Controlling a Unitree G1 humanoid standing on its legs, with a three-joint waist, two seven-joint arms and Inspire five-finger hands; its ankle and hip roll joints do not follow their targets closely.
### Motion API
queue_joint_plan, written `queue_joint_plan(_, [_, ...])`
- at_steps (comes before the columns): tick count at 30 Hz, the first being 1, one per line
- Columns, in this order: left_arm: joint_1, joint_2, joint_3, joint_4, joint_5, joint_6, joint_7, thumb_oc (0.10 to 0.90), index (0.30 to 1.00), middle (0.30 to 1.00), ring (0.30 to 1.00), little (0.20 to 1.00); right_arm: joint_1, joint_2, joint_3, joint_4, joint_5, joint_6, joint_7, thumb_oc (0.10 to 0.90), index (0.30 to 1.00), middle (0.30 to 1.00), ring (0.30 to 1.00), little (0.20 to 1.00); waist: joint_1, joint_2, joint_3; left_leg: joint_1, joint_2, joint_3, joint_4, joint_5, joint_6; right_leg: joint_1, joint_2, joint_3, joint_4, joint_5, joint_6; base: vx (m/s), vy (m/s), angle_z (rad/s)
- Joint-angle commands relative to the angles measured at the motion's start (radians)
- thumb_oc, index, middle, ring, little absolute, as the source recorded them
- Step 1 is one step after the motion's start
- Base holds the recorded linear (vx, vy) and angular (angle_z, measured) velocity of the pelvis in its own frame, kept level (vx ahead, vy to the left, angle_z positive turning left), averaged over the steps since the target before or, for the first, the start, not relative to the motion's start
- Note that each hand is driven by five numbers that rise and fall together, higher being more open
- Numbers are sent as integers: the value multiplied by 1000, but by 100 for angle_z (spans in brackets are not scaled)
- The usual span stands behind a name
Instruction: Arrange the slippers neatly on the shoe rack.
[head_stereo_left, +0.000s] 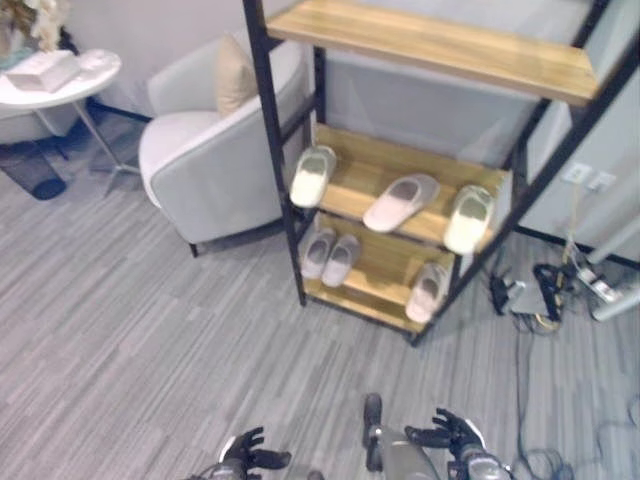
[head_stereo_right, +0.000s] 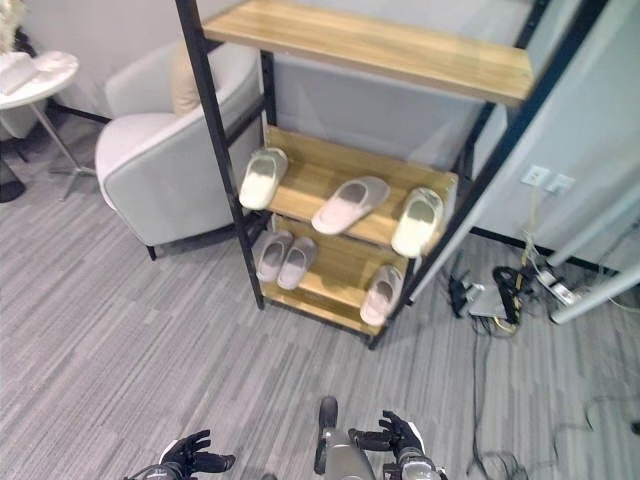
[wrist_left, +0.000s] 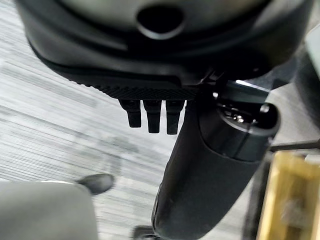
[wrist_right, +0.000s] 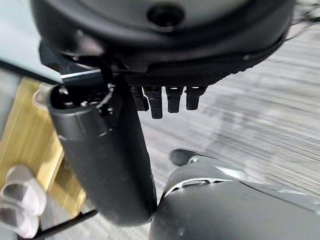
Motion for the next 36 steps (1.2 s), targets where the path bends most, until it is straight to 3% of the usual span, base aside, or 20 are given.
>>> queue_joint_plan(1, [6,-21,-14,-19,39,-27,-10,800,900,900,900,900,39,-70,29,26,21,-3,-8,800,900,900,900,900,-16,7,-2,-133,76,59,338,54,-116,113,29,12,-53,-90,52,224,-136,43])
queue_joint_plan(2, [0,-18,-15,-17,40,-21,-6,800,900,900,900,900,38,-72,28,27,32,0,-12,800,900,900,900,900,-13,-4,2,-183,114,87,435,103,-127,157,40,16,-59,-123,23,168,-100,6])
queue_joint_plan(4, [-6,-16,-18,-18,38,-21,-5,800,900,900,900,900,37,-72,28,25,43,-1,-15,800,900,900,900,900,-8,-12,6,-217,125,97,453,98,-120,175,41,21,-65,-135,18,150,-65,-35])
queue_joint_plan(6, [-12,-13,-25,-24,35,-22,-2,800,900,900,900,900,34,-72,30,21,56,-4,-14,800,900,900,900,900,3,-20,11,-270,155,109,418,84,-107,204,42,24,-67,-157,19,215,-10,-29])
queue_joint_plan(8, [-12,-10,-30,-31,28,-24,-1,800,900,900,900,900,31,-73,37,19,53,-6,-16,800,900,900,900,900,21,-19,14,-296,153,91,340,61,-95,229,53,42,-69,-179,24,287,89,-17])
queue_joint_plan(10, [-15,-9,-34,-32,15,-31,8,800,900,900,900,900,19,-78,46,14,47,-11,-23,800,900,900,900,900,50,-2,18,-339,149,-7,173,124,-115,260,81,96,-68,-208,32,312,160,-40])
queue_joint_plan(11, [-14,-9,-35,-32,15,-31,8,800,900,900,900,900,19,-79,46,14,47,-11,-23,800,900,900,900,900,51,-3,21,-331,148,-7,170,123,-116,265,80,96,-67,-211,31,181,108,-48])
queue_joint_plan(14, [-13,-12,-28,-30,-18,-38,11,800,900,900,900,900,6,-81,53,-7,50,-16,-21,800,900,900,900,900,82,11,20,-360,134,-165,97,174,-133,294,105,163,-53,-238,37,226,143,-65])
queue_joint_plan(16, [-5,-13,-18,-18,-23,-35,9,800,900,900,900,900,7,-80,52,-9,44,-14,-18,800,900,900,900,900,88,12,12,-334,120,-207,80,164,-133,297,99,191,-25,-251,45,197,202,-99])
queue_joint_plan(23, [-11,-3,-24,-17,14,-33,-3,800,900,900,900,900,-10,-58,62,-37,20,-10,5,800,900,900,900,900,88,3,-20,-278,92,-104,53,118,-80,242,23,218,60,-233,111,118,220,-58])
queue_joint_plan(25, [-14,3,-23,-25,14,-32,-1,800,900,900,900,900,-25,-51,70,-46,14,-8,10,800,900,900,900,900,86,12,-8,-260,93,-69,43,110,-61,178,5,197,139,-189,136,-5,225,-47])
queue_joint_plan(27, [-10,10,-16,-26,14,-35,-1,800,900,900,900,900,-31,-43,77,-70,-4,-15,11,800,900,900,900,900,100,27,0,-232,98,-22,13,101,-54,135,-47,55,176,-158,143,-29,179,-82])
queue_joint_plan(31, [1,16,-6,-23,13,-35,-3,800,900,900,900,900,-31,-42,90,-86,-12,-21,12,800,900,900,900,900,89,31,-4,-194,94,-5,-31,103,-48,124,-27,-4,164,-166,127,43,70,-44])
queue_joint_plan(34, [16,16,5,-18,15,-35,-11,800,900,900,900,900,-22,-43,92,-91,-19,-24,9,800,900,900,900,900,84,26,-9,-171,79,16,-43,100,-49,125,-6,-72,71,-163,109,88,26,-19])
queue_joint_plan(36, [24,9,-3,-16,31,-37,-13,800,900,900,900,900,-10,-48,100,-103,-26,-28,8,800,900,900,900,900,82,19,-15,-167,70,21,-48,102,-51,159,13,-62,8,-166,96,42,-23,0])
